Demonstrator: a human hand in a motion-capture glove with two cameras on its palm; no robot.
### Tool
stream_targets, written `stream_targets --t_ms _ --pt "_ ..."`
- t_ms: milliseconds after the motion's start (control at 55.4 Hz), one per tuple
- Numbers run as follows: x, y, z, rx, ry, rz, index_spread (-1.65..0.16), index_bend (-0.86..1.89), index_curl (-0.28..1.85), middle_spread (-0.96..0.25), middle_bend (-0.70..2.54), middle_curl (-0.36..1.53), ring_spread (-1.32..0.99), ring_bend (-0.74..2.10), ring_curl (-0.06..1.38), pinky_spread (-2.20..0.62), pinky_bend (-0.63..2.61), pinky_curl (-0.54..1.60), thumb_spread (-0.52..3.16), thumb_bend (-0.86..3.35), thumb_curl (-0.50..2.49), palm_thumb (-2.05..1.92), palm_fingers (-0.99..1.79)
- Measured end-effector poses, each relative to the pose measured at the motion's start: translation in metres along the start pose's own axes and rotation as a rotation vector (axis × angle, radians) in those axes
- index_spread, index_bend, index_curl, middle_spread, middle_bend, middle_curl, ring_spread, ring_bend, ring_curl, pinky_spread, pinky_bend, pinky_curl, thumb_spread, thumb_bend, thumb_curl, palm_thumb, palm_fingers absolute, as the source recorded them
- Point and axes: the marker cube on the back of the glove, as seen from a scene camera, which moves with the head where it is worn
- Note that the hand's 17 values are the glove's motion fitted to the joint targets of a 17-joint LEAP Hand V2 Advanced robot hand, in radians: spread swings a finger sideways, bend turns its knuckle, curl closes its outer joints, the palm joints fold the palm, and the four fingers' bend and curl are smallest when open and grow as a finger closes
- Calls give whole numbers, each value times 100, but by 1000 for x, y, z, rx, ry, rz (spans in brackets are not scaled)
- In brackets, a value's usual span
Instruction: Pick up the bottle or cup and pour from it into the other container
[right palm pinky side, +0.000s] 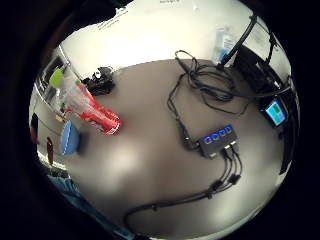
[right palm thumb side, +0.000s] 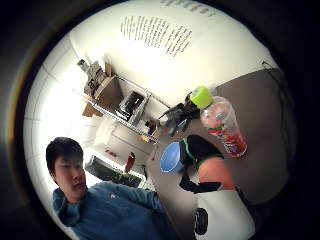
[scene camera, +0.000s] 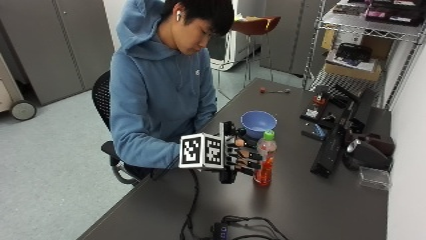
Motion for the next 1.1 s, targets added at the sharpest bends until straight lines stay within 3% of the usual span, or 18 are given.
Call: stream_targets --t_ms 704,848,993,1101 --pt "10 -17 119 -100 -458 73 -22 8 15 16 20 34 15 62 31 23 55 37 87 -2 43 73 26" --pt "3 -23 135 -1 -521 78 -22 6 13 14 24 35 11 67 32 24 65 38 82 0 44 85 47" --pt "-4 -25 144 65 -535 80 -15 17 19 4 40 41 -4 69 34 7 54 35 69 5 51 106 97" --pt "-8 -28 147 72 -542 92 -14 13 22 -1 42 45 -9 66 37 -1 50 36 46 1 57 111 104"
